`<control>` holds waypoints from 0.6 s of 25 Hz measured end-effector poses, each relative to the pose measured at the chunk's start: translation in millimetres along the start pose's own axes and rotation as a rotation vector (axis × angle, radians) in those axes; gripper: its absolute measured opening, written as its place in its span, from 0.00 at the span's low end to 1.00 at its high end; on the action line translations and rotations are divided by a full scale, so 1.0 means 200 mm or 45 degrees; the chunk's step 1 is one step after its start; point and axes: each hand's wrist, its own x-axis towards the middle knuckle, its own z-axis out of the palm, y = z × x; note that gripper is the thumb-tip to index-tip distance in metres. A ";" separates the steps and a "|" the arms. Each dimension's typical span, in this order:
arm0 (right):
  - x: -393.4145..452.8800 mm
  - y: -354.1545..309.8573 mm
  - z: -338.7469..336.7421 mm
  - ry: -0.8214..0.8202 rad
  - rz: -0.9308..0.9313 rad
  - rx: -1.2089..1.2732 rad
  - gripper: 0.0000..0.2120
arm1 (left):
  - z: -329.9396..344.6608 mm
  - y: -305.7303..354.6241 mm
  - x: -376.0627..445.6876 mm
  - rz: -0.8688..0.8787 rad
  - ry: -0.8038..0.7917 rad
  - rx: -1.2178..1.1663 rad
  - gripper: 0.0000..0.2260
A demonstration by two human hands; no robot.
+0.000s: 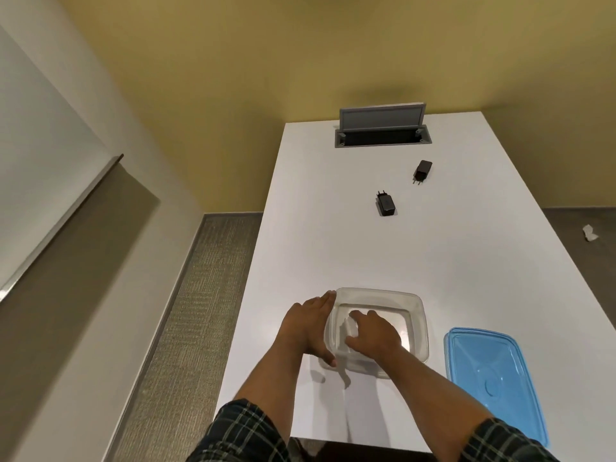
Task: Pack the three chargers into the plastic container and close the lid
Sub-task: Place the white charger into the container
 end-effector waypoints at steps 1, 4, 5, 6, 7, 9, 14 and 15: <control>0.01 -0.01 0.01 -0.015 0.025 0.019 0.30 | 0.01 0.00 0.00 0.009 0.012 -0.007 0.67; 0.02 -0.02 0.03 -0.043 0.079 0.046 0.30 | 0.04 -0.01 0.01 0.016 0.051 -0.025 0.65; 0.02 -0.03 0.04 -0.044 0.086 0.046 0.31 | 0.05 -0.02 0.02 0.018 0.061 -0.027 0.64; 0.03 -0.03 0.05 -0.037 0.087 0.047 0.31 | 0.07 -0.02 0.02 0.024 0.072 -0.031 0.63; 0.04 -0.04 0.05 -0.023 0.085 0.055 0.30 | 0.08 -0.02 0.03 0.033 0.086 -0.039 0.63; 0.05 -0.04 0.05 0.017 0.074 0.085 0.27 | 0.09 -0.03 0.03 0.058 0.122 -0.062 0.62; 0.07 -0.01 0.04 0.091 0.019 -0.068 0.24 | 0.10 -0.04 0.03 0.094 0.180 -0.110 0.63; 0.07 0.00 0.03 0.146 -0.012 -0.133 0.23 | 0.10 -0.04 0.03 0.099 0.200 -0.132 0.62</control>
